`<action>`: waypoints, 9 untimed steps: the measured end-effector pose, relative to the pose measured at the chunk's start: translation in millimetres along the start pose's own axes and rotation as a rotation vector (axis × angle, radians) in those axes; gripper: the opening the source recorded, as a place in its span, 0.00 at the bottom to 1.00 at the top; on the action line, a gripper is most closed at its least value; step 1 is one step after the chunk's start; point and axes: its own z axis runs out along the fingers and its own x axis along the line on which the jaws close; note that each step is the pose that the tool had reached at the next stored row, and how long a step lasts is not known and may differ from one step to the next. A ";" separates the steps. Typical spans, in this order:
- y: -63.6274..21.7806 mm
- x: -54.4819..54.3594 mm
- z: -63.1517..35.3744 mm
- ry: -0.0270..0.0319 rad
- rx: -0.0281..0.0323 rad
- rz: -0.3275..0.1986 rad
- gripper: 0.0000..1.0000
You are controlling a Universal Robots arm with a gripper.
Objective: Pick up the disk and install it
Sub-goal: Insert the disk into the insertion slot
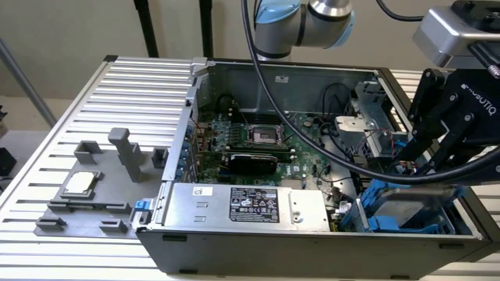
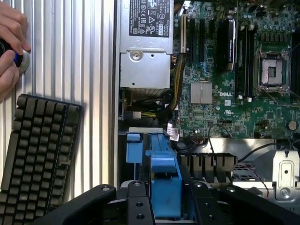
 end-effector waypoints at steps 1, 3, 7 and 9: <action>0.0 0.0 0.6 -0.0001 0.0000 0.000 0.41; -0.2 0.1 1.6 0.0001 -0.0001 0.000 0.41; -6.1 0.1 1.8 -0.0003 -0.0002 0.000 0.41; -11.5 0.1 1.5 -0.0014 -0.0003 0.000 0.41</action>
